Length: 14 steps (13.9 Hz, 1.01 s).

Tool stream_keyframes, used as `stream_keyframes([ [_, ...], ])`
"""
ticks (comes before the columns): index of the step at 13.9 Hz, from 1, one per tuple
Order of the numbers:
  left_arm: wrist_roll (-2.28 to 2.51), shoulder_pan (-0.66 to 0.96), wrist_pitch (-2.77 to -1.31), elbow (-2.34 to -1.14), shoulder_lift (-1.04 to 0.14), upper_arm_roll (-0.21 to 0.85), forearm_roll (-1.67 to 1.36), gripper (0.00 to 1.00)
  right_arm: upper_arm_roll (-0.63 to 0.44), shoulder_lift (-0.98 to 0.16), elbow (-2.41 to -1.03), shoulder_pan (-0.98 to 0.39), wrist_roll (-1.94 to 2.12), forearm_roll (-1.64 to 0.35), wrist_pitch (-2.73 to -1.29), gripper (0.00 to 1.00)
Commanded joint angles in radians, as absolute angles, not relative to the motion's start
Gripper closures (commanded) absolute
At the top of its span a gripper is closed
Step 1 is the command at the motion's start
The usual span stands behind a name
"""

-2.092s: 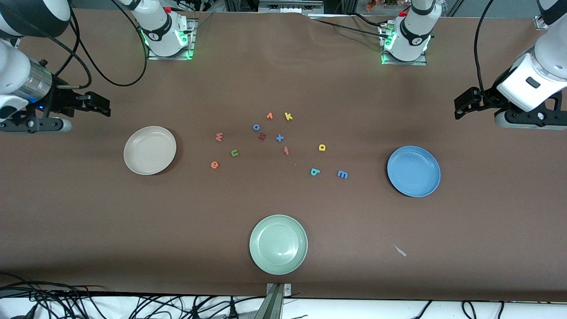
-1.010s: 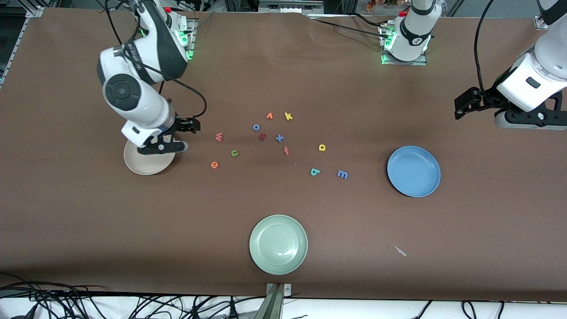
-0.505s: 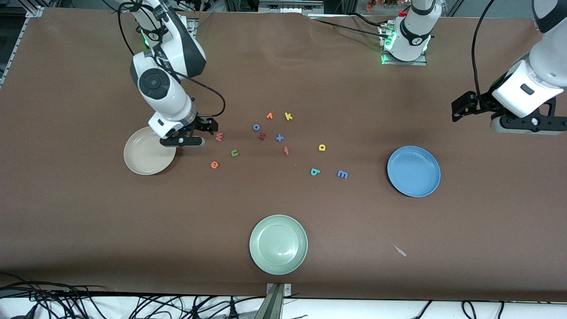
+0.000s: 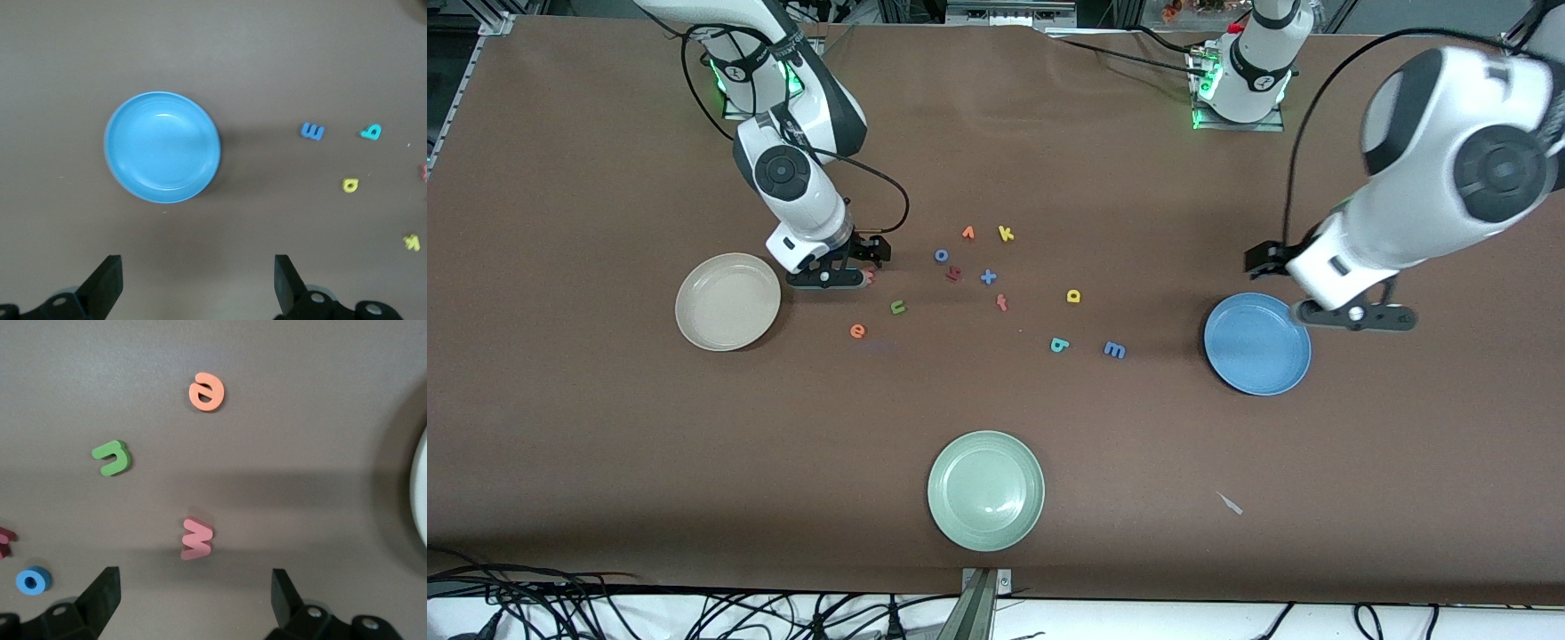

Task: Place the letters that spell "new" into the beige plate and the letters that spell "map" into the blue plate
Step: 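Grasp the pink m with the right gripper while the left gripper descends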

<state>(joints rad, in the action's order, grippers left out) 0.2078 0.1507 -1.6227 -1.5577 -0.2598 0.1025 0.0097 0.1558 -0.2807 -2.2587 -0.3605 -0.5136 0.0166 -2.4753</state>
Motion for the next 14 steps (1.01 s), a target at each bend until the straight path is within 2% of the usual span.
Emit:
stream_keyframes([
  [1, 0.279, 0.198, -1.624, -1.522, -0.325, 0.097, -0.011, 0.0, 0.153, -0.314, -2.256, -0.367, -0.535, 0.026, -2.534, 0.0],
  [4, 0.278, 0.284, -1.679, -1.493, -0.435, 0.094, -0.002, 0.0, 0.149, -0.35, -2.253, -0.367, -0.544, 0.023, -2.565, 0.0],
  [10, 0.265, 0.323, -1.868, -1.457, -0.593, 0.097, -0.009, 0.0, 0.147, -0.399, -2.241, -0.368, -0.584, 0.025, -2.586, 0.01],
  [14, 0.156, 0.376, -1.882, -1.451, -0.638, 0.095, -0.003, 0.0, 0.147, -0.42, -2.241, -0.367, -0.584, 0.025, -2.586, 0.12],
])
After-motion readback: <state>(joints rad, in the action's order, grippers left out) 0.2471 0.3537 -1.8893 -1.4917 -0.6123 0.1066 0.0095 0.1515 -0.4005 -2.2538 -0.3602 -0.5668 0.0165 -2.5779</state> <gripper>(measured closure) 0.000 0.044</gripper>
